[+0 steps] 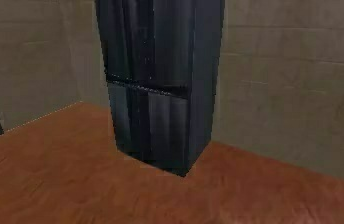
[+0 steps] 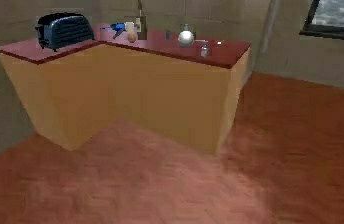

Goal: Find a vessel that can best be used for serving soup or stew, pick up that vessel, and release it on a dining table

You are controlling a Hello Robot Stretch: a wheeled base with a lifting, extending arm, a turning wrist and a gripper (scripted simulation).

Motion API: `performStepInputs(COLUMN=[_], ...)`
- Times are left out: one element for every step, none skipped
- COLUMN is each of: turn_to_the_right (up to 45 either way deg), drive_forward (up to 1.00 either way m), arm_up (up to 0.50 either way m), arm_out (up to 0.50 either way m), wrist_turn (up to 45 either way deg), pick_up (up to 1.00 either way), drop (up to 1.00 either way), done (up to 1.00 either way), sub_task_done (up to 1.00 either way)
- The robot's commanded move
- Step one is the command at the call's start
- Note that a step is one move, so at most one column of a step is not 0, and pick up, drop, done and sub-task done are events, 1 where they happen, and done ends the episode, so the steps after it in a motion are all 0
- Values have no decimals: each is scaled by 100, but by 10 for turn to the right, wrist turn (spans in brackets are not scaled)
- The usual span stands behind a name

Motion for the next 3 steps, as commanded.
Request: performStepInputs(turn_to_the_right=[450, 330, 0], drive_forward=[0, 0, 100], arm_up=[0, 0, 0], arm_out=[0, 0, 0], wrist_turn=[0, 0, 0], pick_up=[0, 0, 0], drop=[0, 0, 0], done=[0, 0, 0], sub_task_done=[0, 0, 0])
